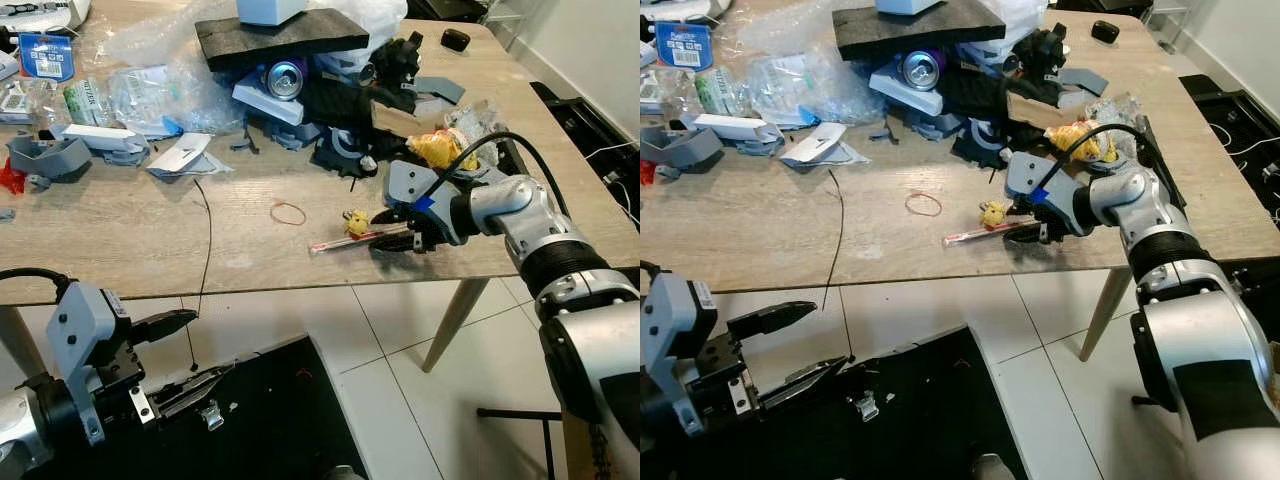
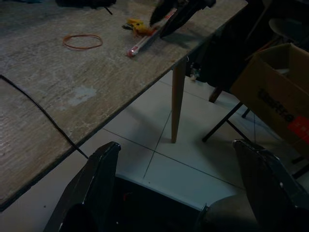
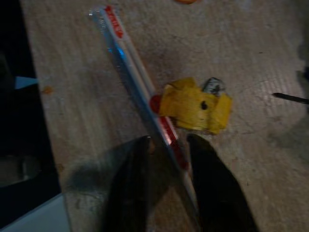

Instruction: Picking trash to rubbish bin

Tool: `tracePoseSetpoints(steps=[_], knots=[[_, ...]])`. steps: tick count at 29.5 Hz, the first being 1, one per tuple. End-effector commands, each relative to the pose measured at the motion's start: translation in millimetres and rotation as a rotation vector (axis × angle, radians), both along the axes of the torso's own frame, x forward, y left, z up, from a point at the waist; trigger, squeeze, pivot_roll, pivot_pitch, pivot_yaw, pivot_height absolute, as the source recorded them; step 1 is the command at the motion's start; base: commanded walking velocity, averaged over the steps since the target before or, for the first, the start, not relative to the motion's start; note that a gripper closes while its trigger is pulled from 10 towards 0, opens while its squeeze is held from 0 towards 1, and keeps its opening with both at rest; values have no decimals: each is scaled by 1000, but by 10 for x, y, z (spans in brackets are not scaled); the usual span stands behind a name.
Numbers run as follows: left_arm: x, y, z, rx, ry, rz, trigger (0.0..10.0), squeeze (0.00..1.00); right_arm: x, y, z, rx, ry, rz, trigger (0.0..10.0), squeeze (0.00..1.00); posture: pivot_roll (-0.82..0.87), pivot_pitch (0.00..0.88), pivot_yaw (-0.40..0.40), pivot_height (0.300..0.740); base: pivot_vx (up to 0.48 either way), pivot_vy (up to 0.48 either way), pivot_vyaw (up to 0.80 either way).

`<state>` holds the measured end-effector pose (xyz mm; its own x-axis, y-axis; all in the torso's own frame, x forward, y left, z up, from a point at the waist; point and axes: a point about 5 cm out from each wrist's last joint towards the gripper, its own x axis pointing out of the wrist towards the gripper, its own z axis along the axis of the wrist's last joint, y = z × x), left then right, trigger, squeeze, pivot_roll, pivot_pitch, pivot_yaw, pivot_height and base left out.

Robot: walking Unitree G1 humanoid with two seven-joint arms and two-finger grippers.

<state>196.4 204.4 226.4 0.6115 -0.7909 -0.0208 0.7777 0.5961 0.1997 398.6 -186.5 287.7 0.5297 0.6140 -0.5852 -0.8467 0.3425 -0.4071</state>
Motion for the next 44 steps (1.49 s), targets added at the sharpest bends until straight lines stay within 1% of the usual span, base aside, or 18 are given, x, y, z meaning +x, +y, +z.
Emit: tracePoseSetpoints(steps=[1, 7, 13, 15, 17, 19, 21, 23, 26, 33, 35, 38, 39, 40, 41, 42, 43, 44], knots=[[-35, -19, -15, 31, 17, -18, 10000, 0, -69, -227, -426, -107, 190, -99, 0, 0, 135, 458, -100, 740, 0, 0, 0], [-33, -12, -10, 31, 14, -16, 10000, 0, -68, -250, -413, -139, 198, -122, 0, 0, 134, 454, -99, 740, 0, 0, 0], [-27, -10, -10, 29, 10, -12, 10000, 0, -58, -256, -365, -115, 189, -142, 0, 0, 131, 447, -100, 740, 0, 0, 0], [-16, -16, -14, 28, 8, -11, 10000, 0, -52, -243, -326, -57, 178, -145, 0, 0, 131, 441, -102, 740, 0, 0, 0], [-3, -24, -4, 21, -5, -10, 10000, 0, -43, -232, -221, 98, 150, -146, 0, 0, 131, 430, -104, 740, 0, 0, 0], [4, -33, 9, 14, -14, -11, 10000, 0, -45, -225, -135, 213, 135, -131, 0, 0, 131, 422, -104, 740, 0, 0, 0], [10, -46, 34, -5, -28, -15, 10000, 0, -52, -214, -21, 338, 111, -96, 0, 0, 127, 414, -106, 740, 0, 0, 0], [17, -56, 49, -17, -36, -17, 10000, 0, -57, -207, 54, 416, 94, -74, 0, 0, 125, 413, -105, 740, 0, 0, 0], [33, -64, 56, -24, -43, -20, 10000, 0, -108, -228, 177, 561, 97, 14, 0, 0, 118, 407, -104, 740, 0, 0, 0], [112, -82, 60, -30, -63, -32, 10000, 0, -146, -300, 226, 711, 47, 65, 0, 0, 95, 371, -92, 740, 0, 0, 0], [150, -95, 76, -41, -78, -39, 10000, 0, -160, -303, 239, 780, 27, 99, 0, 0, 88, 348, -88, 740, 0, 0, 0], [164, -99, 81, -42, -83, -42, 10000, 0, -165, -292, 198, 765, 25, 116, 0, 0, 88, 340, -84, 740, 0, 0, 0], [177, -99, 84, -43, -86, -44, 10000, 0, -166, -279, 138, 722, 21, 126, 0, 0, 86, 329, -79, 740, 0, 0, 0], [199, -99, 90, -42, -92, -48, 10000, 0, -156, -256, 22, 637, 2, 116, 2627, 0, 84, 323, -78, 740, 0, 0, 0], [199, -99, 90, -42, -92, -48, 10000, 0, -156, -256, 22, 637, 2, 116, 2627, 0, 84, 323, -78, 740, 0, 0, 0], [204, -100, 95, -41, -95, -50, 10000, 0, -142, -246, -17, 598, -21, 97, 10000, 0, 84, 323, -78, 740, 0, 0, 0], [213, -97, 97, -42, -97, -52, 10000, 0, -116, -225, -68, 536, -41, 61, 10000, 0, 77, 316, -73, 740, 0, 0, 0], [213, -97, 97, -42, -97, -52, 10000, 0, -116, -225, -68, 536, -41, 61, 10000, 0, 77, 316, -73, 740, 0, 0, 0]])
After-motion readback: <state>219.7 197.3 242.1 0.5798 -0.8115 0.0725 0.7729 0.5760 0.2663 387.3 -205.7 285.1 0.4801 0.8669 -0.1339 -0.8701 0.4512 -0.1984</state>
